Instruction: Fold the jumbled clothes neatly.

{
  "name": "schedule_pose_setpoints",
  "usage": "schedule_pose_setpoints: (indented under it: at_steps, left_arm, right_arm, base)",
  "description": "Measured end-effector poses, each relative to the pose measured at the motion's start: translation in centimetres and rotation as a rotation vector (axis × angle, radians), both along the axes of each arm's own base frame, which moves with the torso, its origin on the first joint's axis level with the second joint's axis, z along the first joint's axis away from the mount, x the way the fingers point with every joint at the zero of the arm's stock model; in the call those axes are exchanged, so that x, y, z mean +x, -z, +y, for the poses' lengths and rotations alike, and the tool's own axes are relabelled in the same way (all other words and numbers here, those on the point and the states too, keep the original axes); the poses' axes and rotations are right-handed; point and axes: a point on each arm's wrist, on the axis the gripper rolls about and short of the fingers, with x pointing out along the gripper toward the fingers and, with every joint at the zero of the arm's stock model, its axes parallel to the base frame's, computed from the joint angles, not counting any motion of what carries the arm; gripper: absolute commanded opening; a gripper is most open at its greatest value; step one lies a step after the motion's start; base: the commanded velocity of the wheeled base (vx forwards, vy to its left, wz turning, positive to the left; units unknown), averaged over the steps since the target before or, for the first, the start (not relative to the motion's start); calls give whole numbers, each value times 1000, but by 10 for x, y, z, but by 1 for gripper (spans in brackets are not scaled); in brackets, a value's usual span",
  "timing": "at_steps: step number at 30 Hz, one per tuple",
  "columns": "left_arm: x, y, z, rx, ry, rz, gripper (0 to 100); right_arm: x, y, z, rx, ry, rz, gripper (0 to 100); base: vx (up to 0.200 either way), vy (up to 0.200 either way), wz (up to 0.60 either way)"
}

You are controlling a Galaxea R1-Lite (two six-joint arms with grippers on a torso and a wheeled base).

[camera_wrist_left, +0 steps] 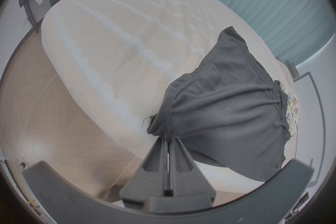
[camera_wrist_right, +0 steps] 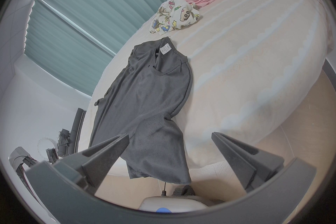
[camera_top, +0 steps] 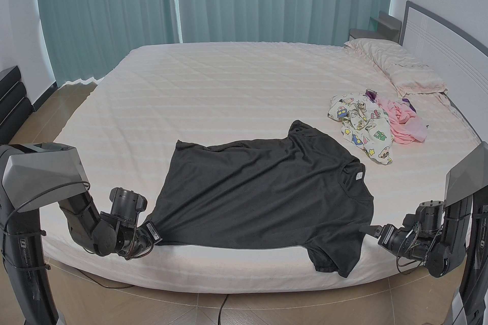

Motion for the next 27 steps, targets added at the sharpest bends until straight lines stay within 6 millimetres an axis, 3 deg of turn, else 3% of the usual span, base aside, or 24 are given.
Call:
schedule_pose_setpoints:
  at_steps: [1,2,12,24,27]
  left_arm:
    - [0,0,-1,0,2,0,0]
    - [0,0,-1,-1,3,1,100]
    - [-6,-5,-3,4,19,-4,100]
    - [-13,-55,-2,-60,56,-152,100]
    - [-13,-62,-2,-71,60,-189,100]
  right_arm:
    - [-1,0,0,1,-1,3,100]
    - [-2,0,0,2,-1,6,100]
    - [-7,0,0,2,-2,26,100]
    - [-23,-11,-2,18,16,44,100]
    - [-26,-15,-3,18,18,41,100]
  base:
    - [0,0,0]
    - [0,0,0]
    - [0,0,0]
    - [0,0,0]
    - [200,0,0]
